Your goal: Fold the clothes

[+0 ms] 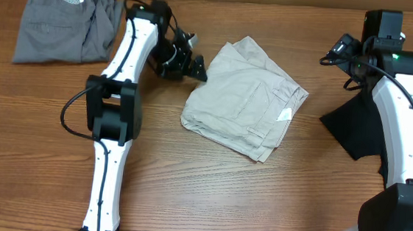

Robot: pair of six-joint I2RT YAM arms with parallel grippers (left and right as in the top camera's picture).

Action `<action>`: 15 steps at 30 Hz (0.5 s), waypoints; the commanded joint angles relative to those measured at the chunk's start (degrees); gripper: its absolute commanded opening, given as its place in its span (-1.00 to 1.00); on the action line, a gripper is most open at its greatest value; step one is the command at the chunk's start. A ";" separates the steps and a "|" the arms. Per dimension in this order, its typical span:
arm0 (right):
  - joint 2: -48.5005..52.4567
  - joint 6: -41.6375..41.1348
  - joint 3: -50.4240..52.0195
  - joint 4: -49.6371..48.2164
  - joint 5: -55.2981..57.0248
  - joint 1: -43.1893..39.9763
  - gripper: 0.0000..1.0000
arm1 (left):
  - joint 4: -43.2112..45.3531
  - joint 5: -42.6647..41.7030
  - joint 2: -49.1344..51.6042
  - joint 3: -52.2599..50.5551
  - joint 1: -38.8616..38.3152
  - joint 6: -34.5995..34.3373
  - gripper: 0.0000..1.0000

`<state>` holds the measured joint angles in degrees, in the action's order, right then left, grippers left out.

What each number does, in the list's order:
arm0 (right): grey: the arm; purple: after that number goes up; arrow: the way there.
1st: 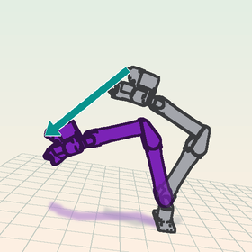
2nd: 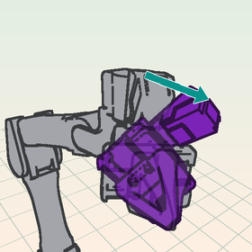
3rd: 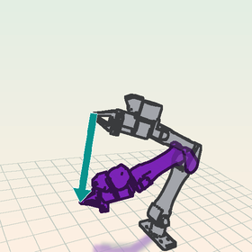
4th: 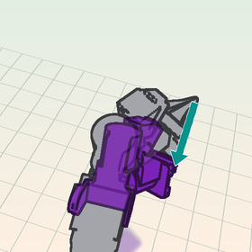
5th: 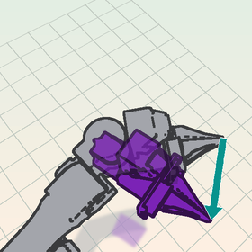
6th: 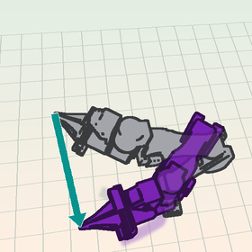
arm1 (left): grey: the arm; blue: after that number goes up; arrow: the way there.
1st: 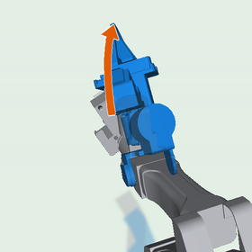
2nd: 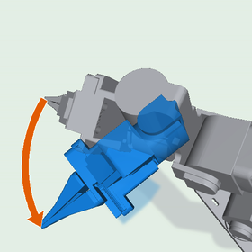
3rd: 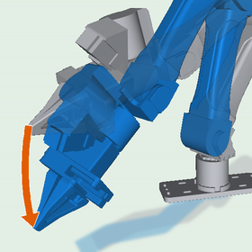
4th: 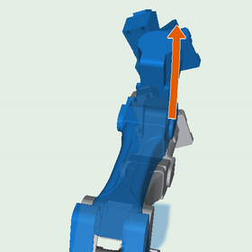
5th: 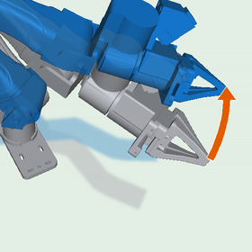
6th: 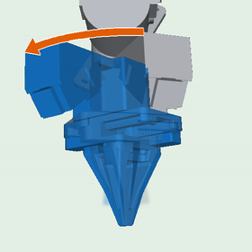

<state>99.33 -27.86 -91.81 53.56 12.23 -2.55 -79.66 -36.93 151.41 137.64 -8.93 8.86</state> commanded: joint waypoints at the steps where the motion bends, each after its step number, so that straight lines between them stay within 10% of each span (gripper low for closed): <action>1: -0.31 0.20 -0.76 -0.31 0.11 -0.11 1.00 | 0.66 -3.98 3.80 0.09 -2.05 1.86 1.00; 10: -0.31 0.20 -0.76 -0.31 0.11 -0.11 1.00 | 0.81 -4.85 5.42 0.09 -6.29 1.75 0.79; 15: -0.31 0.20 -0.76 -0.28 0.11 -0.11 1.00 | 0.87 -4.66 5.42 0.09 -6.80 -1.92 -0.35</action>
<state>99.33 -27.86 -91.81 53.56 12.21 -2.55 -78.61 -41.91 154.12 138.04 -15.05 8.78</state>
